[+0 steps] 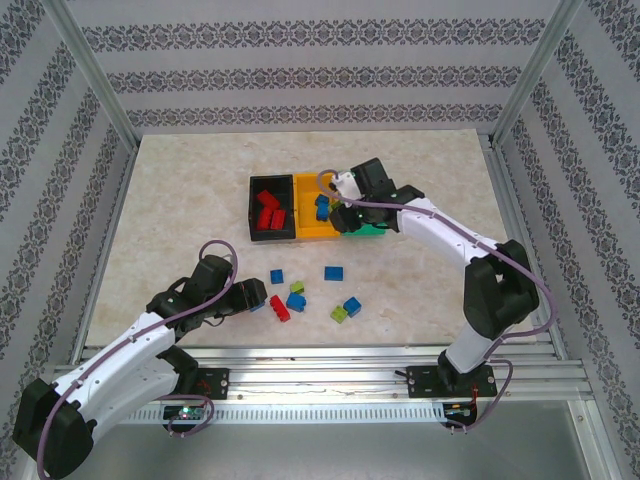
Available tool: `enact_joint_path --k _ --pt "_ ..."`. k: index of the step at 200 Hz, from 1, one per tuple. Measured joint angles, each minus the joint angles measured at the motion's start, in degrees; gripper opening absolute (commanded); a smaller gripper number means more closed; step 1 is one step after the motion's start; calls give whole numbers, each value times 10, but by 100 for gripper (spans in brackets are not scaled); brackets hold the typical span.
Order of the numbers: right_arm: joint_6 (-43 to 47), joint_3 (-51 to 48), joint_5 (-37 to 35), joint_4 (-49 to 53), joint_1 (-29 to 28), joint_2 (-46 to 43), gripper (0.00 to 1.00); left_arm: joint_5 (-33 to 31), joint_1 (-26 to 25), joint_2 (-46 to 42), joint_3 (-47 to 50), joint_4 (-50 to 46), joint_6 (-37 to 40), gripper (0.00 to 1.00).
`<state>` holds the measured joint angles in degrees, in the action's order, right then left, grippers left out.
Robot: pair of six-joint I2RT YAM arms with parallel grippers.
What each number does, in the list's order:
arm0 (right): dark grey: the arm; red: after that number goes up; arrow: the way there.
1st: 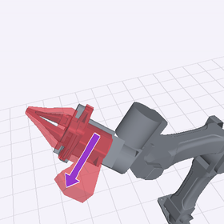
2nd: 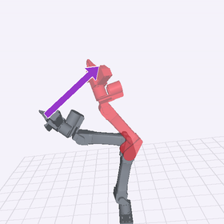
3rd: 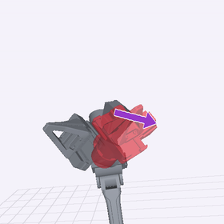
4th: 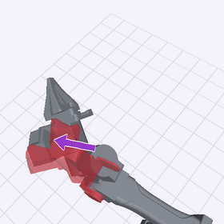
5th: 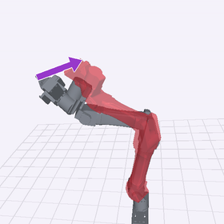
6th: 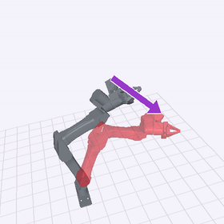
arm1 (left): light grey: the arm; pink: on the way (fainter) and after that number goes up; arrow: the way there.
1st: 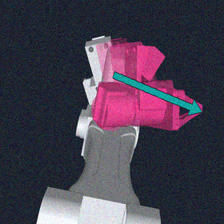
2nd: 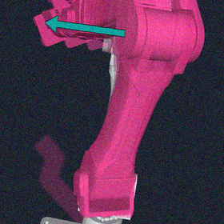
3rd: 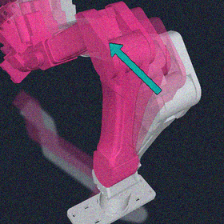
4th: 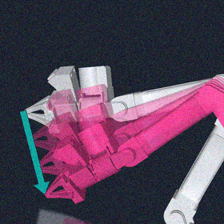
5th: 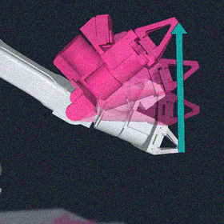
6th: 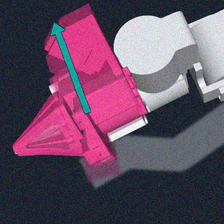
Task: Sort the legos into containers by color
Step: Place the lego in the container.
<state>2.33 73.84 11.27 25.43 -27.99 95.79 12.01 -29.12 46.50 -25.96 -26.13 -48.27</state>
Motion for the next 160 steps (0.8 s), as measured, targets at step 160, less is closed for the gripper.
enact_joint_path --k 160 --pt "-89 -23 -68 -52 79 1 61 4 0 -4 -8 -15 0 71"
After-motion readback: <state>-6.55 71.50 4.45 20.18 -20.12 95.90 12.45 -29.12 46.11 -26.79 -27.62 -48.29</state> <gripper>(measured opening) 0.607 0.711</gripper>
